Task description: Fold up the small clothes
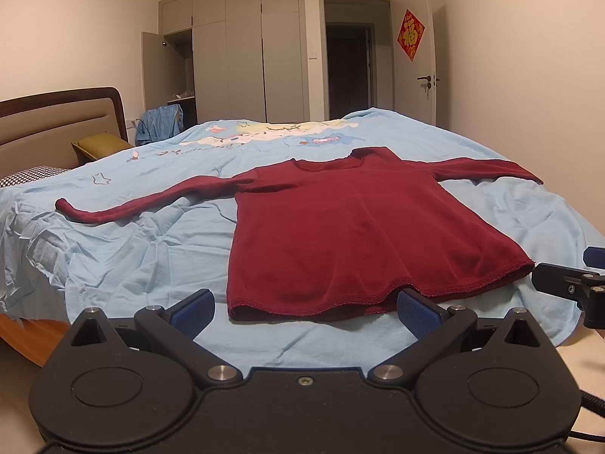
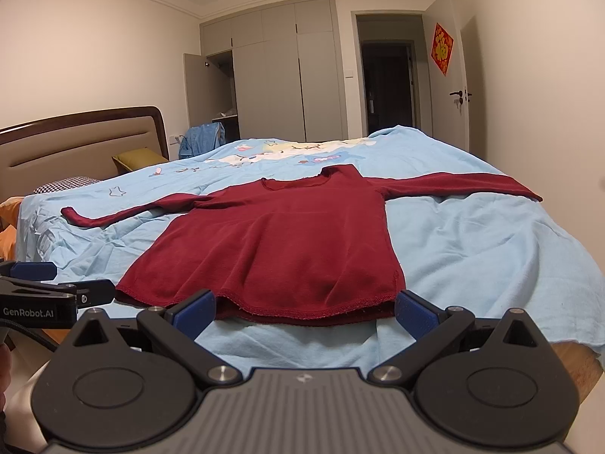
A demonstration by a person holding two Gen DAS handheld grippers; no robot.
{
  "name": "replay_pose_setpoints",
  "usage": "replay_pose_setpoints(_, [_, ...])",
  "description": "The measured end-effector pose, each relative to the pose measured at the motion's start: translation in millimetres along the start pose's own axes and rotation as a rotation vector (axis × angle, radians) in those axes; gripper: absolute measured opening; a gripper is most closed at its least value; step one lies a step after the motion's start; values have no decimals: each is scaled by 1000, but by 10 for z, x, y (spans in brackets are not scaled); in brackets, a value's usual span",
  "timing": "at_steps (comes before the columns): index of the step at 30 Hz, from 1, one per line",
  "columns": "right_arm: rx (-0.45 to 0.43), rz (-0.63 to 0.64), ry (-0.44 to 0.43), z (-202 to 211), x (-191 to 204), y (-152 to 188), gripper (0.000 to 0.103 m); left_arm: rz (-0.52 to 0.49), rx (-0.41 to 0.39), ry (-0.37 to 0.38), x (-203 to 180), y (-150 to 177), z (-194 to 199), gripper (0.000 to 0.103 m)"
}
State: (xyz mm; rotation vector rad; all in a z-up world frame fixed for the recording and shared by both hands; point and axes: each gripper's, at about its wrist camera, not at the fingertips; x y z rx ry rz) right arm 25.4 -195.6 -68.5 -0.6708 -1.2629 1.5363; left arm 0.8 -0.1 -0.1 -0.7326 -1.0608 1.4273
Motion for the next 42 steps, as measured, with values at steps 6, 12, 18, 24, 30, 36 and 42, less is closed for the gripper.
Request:
replay_pose_setpoints(6, [-2, -1, 1, 11, -1, -9, 103, -1, 1, 0, 0, -1, 0, 103])
replay_pose_setpoints(12, [-1, -1, 2, -6, -7, 3, 103, -1, 2, 0, 0, -1, -2, 102])
replay_pose_setpoints(18, [0, -3, 1, -1, -10, 0, 103, -1, 3, 0, -1, -2, -5, 102])
replay_pose_setpoints(24, [0, -3, 1, 2, -11, -5, 103, -1, 4, 0, 0, -2, -5, 103])
replay_pose_setpoints(30, [1, -3, 1, 3, -13, -4, 103, -1, 5, 1, 0, -4, -8, 102])
replay_pose_setpoints(36, [2, -4, 1, 0, -13, -5, 103, -1, 6, 1, -1, -5, -10, 103])
replay_pose_setpoints(42, [2, -5, 1, -1, -13, -7, 103, -1, 7, 1, 0, -5, -11, 103])
Point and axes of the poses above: each gripper's, at about its wrist camera, not at the fingertips, and z roughly against the way its jaws point, x to its left, y to its underside, and after that the axes turned 11 degrees about -y, right-handed
